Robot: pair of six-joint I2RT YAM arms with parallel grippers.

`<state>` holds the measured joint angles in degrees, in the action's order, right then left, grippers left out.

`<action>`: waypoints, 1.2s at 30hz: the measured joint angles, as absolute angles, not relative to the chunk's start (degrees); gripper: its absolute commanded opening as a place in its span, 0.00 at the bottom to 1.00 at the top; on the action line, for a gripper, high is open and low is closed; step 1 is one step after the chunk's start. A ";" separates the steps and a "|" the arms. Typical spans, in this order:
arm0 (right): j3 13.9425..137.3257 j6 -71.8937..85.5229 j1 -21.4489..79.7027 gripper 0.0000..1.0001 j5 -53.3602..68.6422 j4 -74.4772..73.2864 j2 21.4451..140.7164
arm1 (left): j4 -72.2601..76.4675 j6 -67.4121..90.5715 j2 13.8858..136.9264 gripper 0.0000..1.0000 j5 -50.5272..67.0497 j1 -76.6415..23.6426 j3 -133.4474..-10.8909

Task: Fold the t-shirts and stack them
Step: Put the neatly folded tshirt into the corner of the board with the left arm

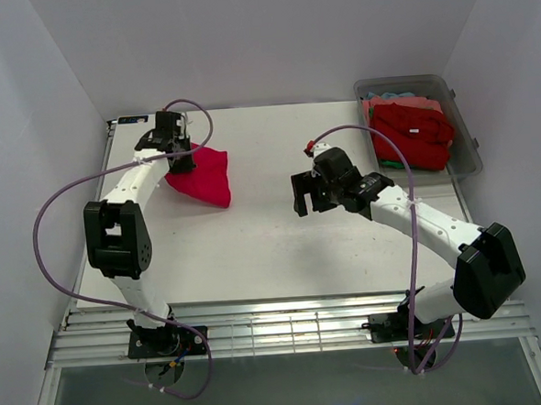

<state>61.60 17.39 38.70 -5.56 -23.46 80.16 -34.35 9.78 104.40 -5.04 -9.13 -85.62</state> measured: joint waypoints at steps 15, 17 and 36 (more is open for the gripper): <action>56.31 16.69 38.70 0.90 -2.37 -21.47 77.82 | -39.77 2.04 115.00 0.00 -3.66 11.29 -99.20; 55.20 16.69 38.70 0.90 -2.35 -21.17 76.82 | -40.03 1.93 116.29 0.04 -3.44 12.49 -100.14; 50.68 17.67 38.70 0.90 -3.27 -21.56 71.83 | -36.67 10.11 108.53 0.78 -20.34 11.46 -96.31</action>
<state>50.68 17.67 38.70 -3.27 -21.56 71.83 -36.67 10.11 108.53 -20.34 11.46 -96.31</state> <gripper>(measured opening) 0.900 0.785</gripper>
